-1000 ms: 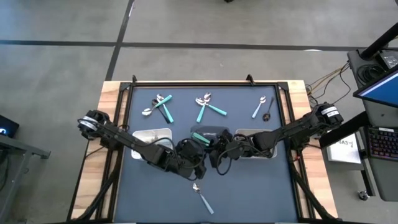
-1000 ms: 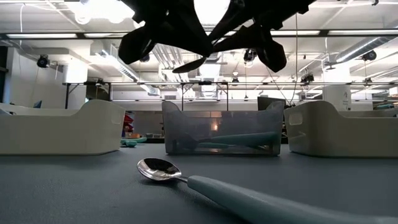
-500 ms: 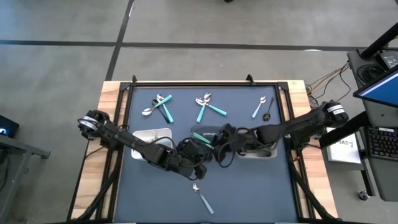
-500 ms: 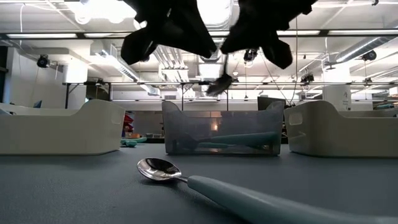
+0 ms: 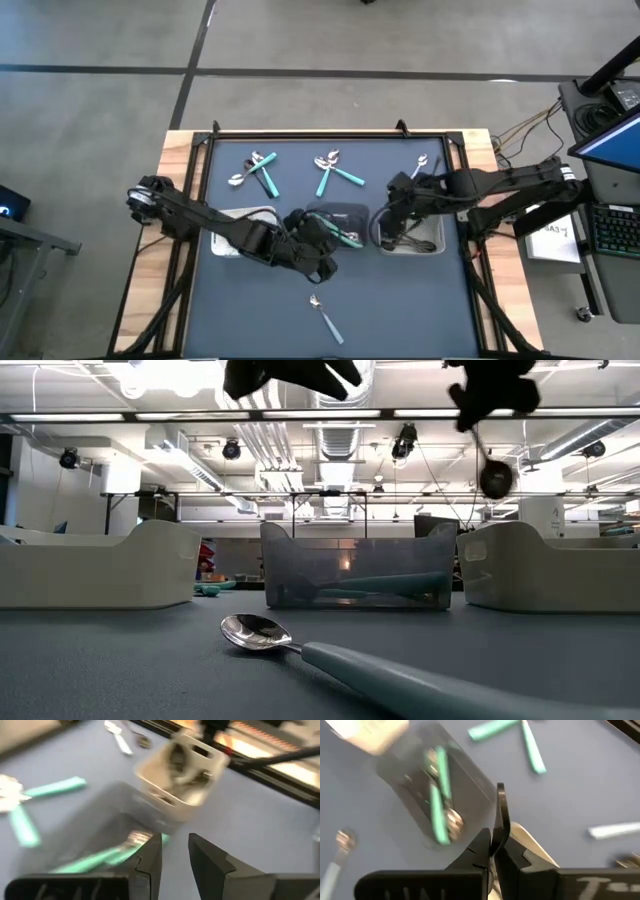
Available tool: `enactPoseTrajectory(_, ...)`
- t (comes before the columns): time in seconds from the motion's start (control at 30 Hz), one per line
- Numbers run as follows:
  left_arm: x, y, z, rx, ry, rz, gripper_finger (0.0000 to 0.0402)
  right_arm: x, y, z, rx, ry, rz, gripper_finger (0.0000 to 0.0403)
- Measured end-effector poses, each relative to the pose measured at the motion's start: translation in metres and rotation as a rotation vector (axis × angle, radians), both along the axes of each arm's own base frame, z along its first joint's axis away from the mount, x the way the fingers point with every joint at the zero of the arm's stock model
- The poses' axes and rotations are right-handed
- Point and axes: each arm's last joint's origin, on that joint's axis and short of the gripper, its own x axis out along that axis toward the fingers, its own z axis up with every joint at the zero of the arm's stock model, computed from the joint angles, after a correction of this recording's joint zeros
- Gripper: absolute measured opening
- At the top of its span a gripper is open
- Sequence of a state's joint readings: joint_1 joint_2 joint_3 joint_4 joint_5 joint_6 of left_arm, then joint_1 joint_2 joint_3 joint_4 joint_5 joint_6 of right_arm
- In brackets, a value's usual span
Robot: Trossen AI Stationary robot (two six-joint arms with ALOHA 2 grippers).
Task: Sort silverware by color (type)
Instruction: Put the black spoon into the gray bin
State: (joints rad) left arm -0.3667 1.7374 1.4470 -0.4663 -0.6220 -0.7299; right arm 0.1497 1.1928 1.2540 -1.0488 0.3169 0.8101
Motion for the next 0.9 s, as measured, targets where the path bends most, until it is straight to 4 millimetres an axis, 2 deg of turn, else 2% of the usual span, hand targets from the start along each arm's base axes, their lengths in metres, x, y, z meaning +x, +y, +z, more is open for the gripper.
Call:
enactPoseTrajectory(0.13,-0.005,0.017,0.020,0.121,0.097,0.104,0.0079,-0.011,-0.002,-0.007,-0.020,0.151,-0.001,0.0008)
enactPoseTrajectory(0.23,-0.009,0.034,0.033,0.169,0.168,0.157,0.0079,-0.014,-0.002,-0.023,-0.042,0.268,-0.001,0.0008)
enactPoseTrajectory(0.37,-0.013,0.058,0.037,0.199,0.288,0.187,0.0079,-0.013,-0.003,-0.044,-0.101,0.362,0.062,0.0009)
enactPoseTrajectory(0.57,-0.008,0.105,0.031,0.131,0.376,0.201,0.0079,-0.013,-0.003,-0.060,-0.123,0.433,0.099,0.0023)
enactPoseTrajectory(0.77,0.007,0.164,0.017,0.044,0.373,0.161,0.0079,-0.015,-0.007,-0.065,-0.153,0.466,0.131,0.0075)
enactPoseTrajectory(0.9,0.017,0.207,-0.007,-0.046,0.389,0.161,0.0079,-0.014,-0.013,-0.064,-0.233,0.462,0.090,0.0113)
